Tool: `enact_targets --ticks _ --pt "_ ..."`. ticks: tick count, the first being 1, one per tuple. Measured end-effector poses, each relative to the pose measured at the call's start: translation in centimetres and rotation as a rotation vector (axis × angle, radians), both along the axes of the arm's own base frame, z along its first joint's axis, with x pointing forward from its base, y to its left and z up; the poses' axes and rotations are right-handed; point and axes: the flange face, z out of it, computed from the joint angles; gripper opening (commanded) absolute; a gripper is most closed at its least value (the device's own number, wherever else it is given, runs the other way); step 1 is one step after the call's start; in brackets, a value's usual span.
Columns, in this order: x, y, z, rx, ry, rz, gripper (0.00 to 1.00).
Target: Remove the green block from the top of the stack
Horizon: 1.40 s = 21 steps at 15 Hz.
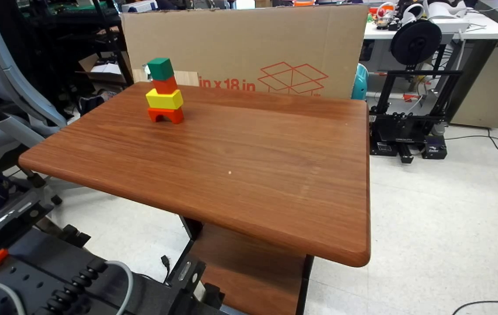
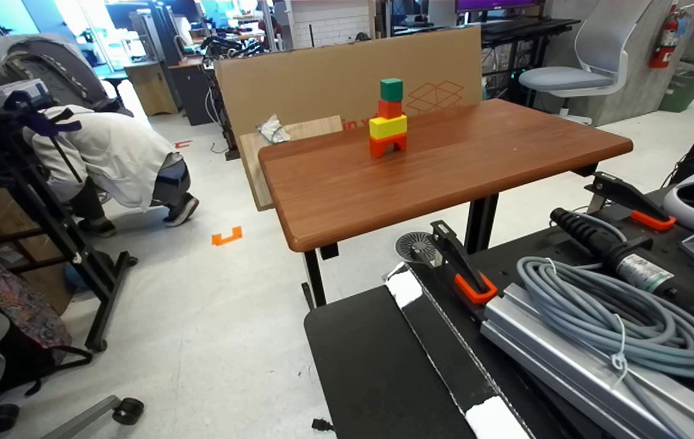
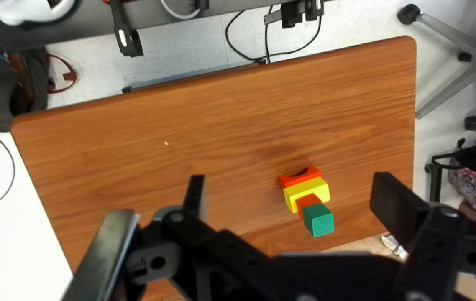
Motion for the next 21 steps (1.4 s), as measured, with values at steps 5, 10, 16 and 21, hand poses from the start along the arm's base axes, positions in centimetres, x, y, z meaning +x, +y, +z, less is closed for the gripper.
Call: enact_targets --ticks 5,10,16,21 --pt "7.4 4.4 -3.8 -0.054 0.048 0.170 1.00" --pt "12.6 8.4 -7.5 -0.124 0.087 0.297 1.00" --pt "15.9 10.9 -10.9 -0.145 0.113 0.327 1.00" --pt "16.7 11.5 -14.4 -0.148 0.168 0.255 1.00"
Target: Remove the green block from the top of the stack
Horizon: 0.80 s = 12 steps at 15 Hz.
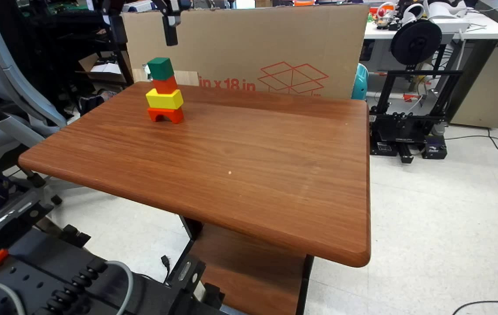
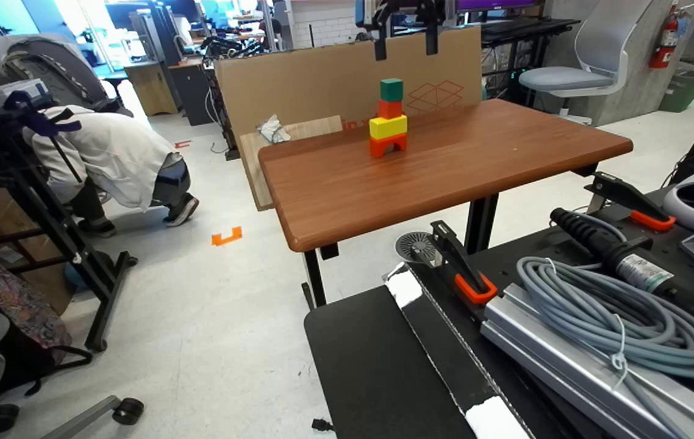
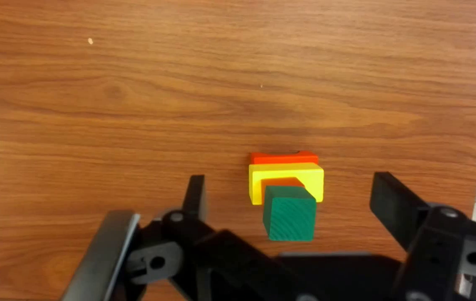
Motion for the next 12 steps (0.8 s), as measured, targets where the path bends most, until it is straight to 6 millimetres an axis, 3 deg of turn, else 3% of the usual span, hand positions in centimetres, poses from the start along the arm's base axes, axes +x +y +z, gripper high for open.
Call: enact_targets --ticks 4,10,11,12 --pt "0.2 0.6 -1.7 -0.012 0.023 -0.037 1.00" --pt "0.9 1.6 -2.8 -0.046 0.022 -0.040 1.00" --pt "1.0 1.6 -2.9 -0.050 0.022 -0.042 0.94" --pt "1.1 1.7 -3.0 -0.053 0.022 -0.044 0.72"
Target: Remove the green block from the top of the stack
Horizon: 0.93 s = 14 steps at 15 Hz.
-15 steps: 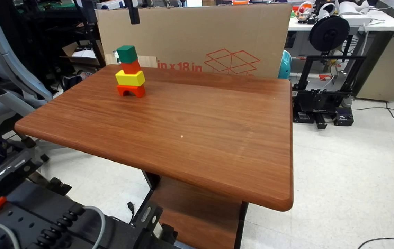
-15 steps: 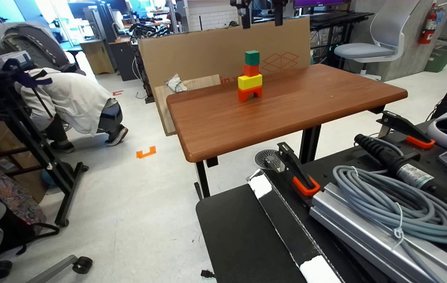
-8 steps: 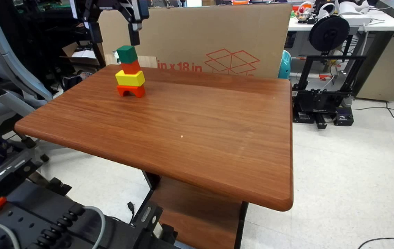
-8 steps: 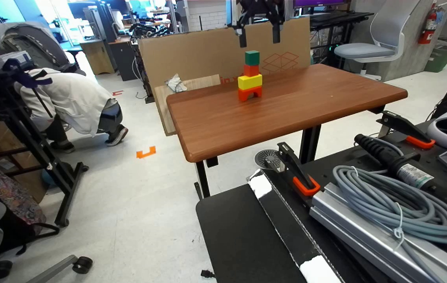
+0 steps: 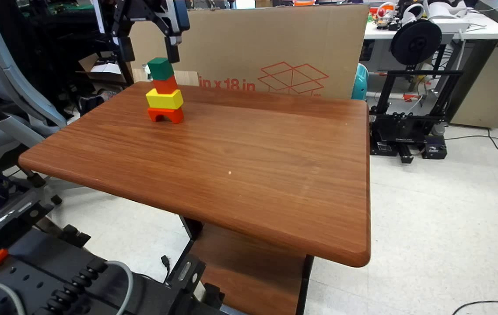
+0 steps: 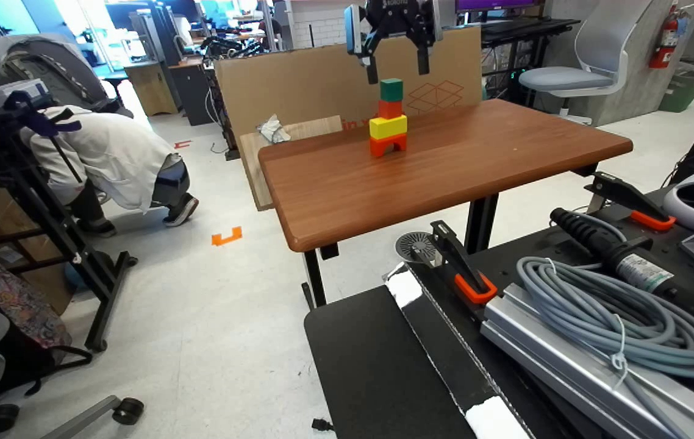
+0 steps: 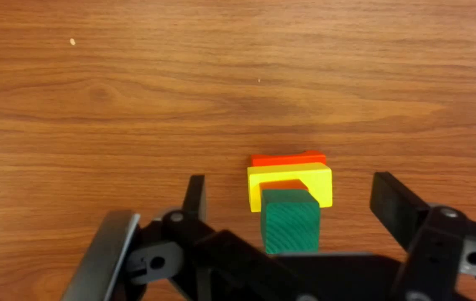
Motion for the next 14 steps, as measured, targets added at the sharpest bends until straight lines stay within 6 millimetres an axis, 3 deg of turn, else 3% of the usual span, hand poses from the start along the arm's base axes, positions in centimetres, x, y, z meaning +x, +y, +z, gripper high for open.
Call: enact_targets --ticks 2,10,14 --pt "0.25 0.11 -0.26 -0.008 -0.001 0.000 0.68" --pt "0.83 0.74 -0.75 -0.017 -0.005 0.002 0.08" --pt "0.89 0.73 -0.67 -0.019 -0.007 0.003 0.08"
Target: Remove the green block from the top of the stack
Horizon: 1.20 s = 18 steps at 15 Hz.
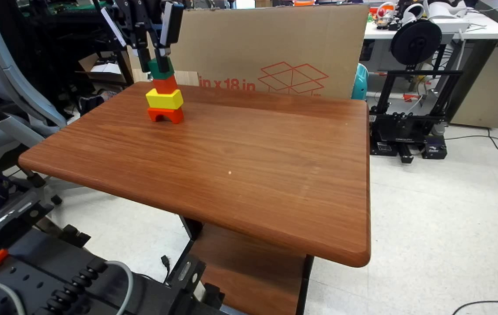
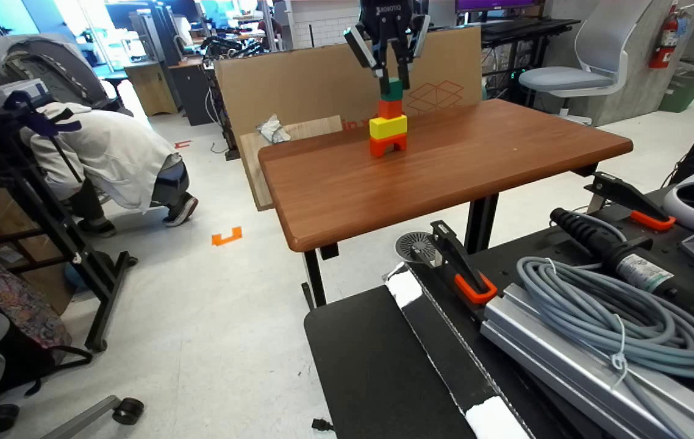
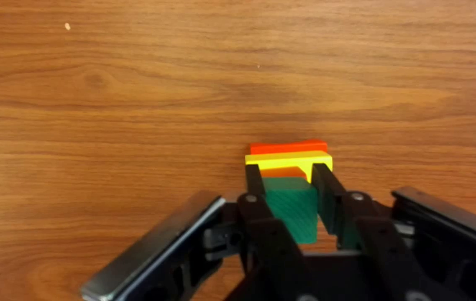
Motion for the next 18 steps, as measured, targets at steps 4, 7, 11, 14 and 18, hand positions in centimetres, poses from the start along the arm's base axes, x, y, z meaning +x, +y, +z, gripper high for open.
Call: enact_targets --ticks 4,7,11,14,18 --pt "-0.5 0.0 0.0 -0.018 0.001 0.018 0.08" --pt "-2.0 0.1 -0.1 -0.021 -0.002 0.040 0.08" --pt "-5.1 0.3 -0.6 -0.012 0.015 0.089 0.08" --pt "-7.4 0.4 -2.2 -0.012 0.062 0.115 0.08" --pt "-9.1 0.1 -4.0 -0.012 0.112 0.131 0.08"
